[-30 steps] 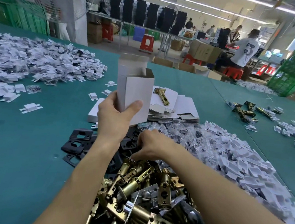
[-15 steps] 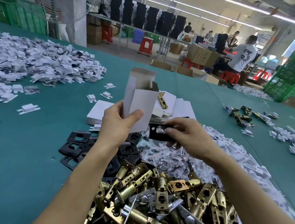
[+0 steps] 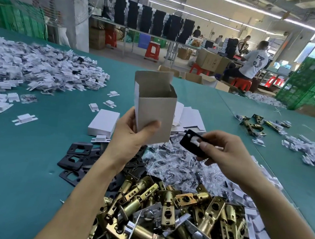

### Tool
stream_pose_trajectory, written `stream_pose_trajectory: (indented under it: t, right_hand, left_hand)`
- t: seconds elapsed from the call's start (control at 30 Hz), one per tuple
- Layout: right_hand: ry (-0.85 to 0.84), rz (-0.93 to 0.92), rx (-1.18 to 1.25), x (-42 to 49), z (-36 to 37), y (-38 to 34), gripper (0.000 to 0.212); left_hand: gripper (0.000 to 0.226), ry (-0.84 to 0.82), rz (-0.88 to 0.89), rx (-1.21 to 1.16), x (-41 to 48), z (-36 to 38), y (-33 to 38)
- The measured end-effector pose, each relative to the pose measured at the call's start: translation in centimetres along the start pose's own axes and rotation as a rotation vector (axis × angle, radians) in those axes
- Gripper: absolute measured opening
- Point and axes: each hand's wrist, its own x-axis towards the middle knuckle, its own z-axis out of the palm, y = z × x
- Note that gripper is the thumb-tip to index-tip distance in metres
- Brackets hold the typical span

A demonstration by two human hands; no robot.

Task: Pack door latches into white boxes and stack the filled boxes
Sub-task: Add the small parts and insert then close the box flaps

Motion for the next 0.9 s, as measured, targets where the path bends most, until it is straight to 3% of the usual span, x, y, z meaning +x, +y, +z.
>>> stream_pose_trajectory:
  t: [0.1, 0.2, 0.3, 0.4, 0.6, 0.9]
  right_hand:
    - [0.073, -0.029, 0.178, -0.2, 0.2, -0.3, 0.016]
    - [0.158, -0.272, 0.240, -0.4, 0.1, -2.6, 0.024]
    - [0.210, -0.595, 0.017, -1.0, 0.5, -5.4, 0.023]
    - [0.333, -0.722, -0.345, -0.7, 1.0, -7.1, 0.016]
    - [0.418, -0.686, -0.461, -0.1, 1.9, -7.7, 0.011]
    - [0.191, -0.573, -0.599, 0.6, 0.8, -9.1, 0.009]
  left_hand:
    - [0.037, -0.011, 0.024, 0.049, -0.1, 0.0, 0.0]
    - [0.035, -0.054, 0.010, 0.114, -0.2, -0.1, -0.3]
    - [0.031, -0.101, 0.008, 0.142, -0.2, 0.2, -0.7]
    - [0.028, -0.131, 0.019, 0.180, -0.2, 0.3, -0.8]
    - [0.031, -0.171, 0.031, 0.245, -0.2, 0.2, -0.7]
    - [0.036, -0.190, -0.025, 0.233, -0.3, 0.2, -0.4]
